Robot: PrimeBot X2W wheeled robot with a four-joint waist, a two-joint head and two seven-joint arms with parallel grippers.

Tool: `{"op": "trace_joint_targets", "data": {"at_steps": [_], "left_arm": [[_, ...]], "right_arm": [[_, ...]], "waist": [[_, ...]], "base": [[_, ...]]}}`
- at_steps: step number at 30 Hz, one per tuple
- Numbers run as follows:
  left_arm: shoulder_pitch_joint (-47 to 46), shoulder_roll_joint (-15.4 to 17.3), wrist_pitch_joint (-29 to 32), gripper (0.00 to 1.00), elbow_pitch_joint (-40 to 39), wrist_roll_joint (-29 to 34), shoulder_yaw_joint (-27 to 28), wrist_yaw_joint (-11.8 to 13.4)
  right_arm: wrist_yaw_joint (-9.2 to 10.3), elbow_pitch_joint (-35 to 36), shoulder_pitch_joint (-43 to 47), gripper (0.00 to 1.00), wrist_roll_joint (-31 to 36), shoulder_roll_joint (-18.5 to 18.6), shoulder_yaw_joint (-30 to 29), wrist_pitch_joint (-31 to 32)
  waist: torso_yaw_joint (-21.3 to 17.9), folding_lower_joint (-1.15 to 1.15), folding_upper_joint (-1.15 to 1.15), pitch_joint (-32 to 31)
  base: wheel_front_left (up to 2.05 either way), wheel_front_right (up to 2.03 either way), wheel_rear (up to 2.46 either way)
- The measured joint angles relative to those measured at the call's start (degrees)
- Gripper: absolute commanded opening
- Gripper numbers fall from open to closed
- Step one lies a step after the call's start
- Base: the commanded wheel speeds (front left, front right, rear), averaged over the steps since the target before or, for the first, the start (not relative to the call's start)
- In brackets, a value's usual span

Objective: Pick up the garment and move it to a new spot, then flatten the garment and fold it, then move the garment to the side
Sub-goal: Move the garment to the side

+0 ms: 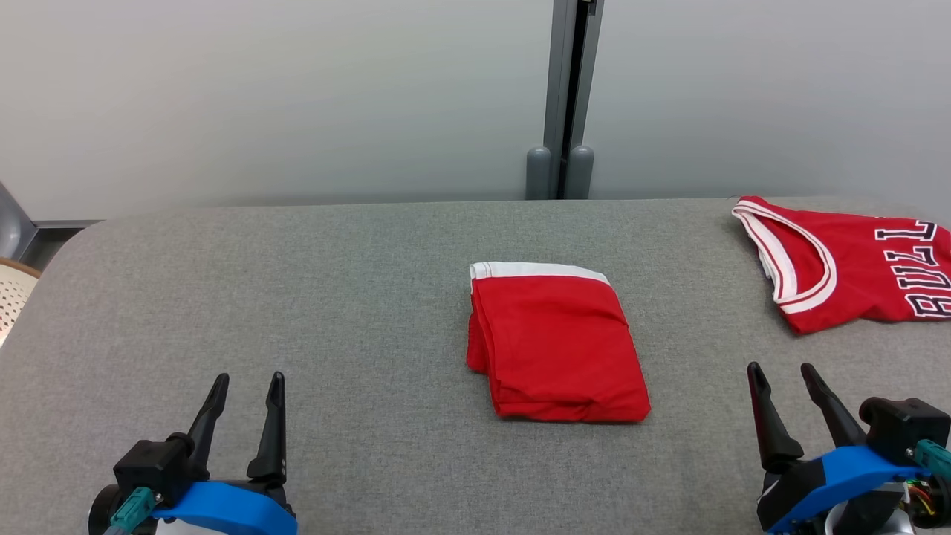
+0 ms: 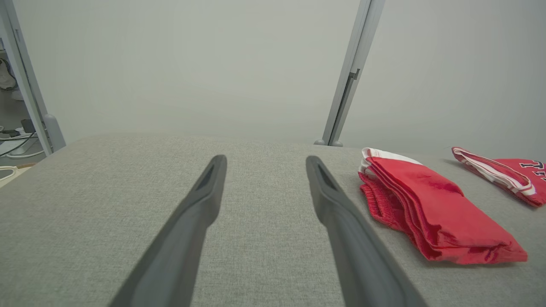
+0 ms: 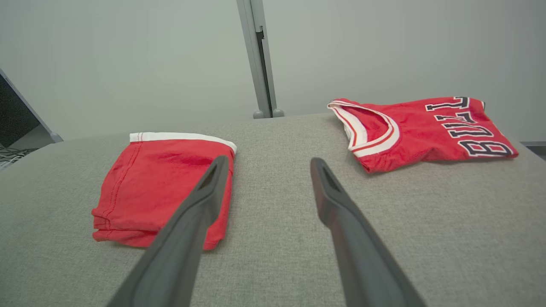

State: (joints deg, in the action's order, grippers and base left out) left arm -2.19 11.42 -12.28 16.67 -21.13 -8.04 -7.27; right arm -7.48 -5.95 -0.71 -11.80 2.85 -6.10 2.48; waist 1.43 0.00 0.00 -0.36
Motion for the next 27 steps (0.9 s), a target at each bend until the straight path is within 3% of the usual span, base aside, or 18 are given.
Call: {"op": "trace_joint_targets", "data": {"at_steps": [16, 27], "left_arm": [[0.1, 0.3, 0.2, 1.0, -1.3, -0.1, -0.9, 0.7], [-2.7, 0.4, 0.0, 1.0, -4.1, -0.5, -1.5, 0.9]], "right_arm": [[0.0, -0.7, -0.4, 1.0, -0.5, 0.0, 0.9, 1.2], [0.0, -10.8, -19.1, 1.0, -2.4, 0.0, 0.2, 22.5]], "waist": [[0.4, 0.0, 0.0, 0.9], [2.3, 0.0, 0.0, 5.1]], "base": [[0.0, 0.0, 0.0], [0.0, 0.0, 0.0]]}}
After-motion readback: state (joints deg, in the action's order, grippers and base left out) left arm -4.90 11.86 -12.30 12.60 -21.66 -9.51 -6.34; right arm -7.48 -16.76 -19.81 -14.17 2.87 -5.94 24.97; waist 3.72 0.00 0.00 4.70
